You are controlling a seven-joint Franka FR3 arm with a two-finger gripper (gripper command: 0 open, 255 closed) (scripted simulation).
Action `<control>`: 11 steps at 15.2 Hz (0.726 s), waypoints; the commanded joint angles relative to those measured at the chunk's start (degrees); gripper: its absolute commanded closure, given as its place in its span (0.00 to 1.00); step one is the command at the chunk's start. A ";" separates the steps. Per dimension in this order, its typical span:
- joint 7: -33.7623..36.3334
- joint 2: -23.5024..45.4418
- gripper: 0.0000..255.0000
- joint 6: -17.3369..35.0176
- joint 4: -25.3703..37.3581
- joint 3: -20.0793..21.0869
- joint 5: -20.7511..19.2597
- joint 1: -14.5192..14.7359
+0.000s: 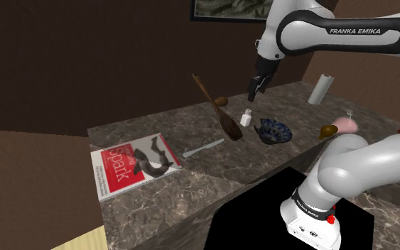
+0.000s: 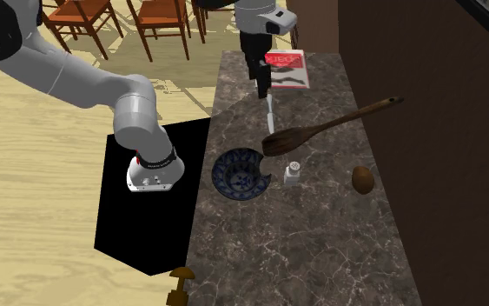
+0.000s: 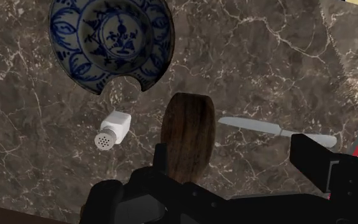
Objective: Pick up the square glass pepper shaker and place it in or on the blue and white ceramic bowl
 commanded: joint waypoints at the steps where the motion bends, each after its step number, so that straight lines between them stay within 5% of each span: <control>1: -1.98 1.25 0.00 3.47 -1.70 -2.25 -1.02 -0.85; 11: -10.72 15.95 0.00 21.25 -3.10 -12.34 -2.61 -3.19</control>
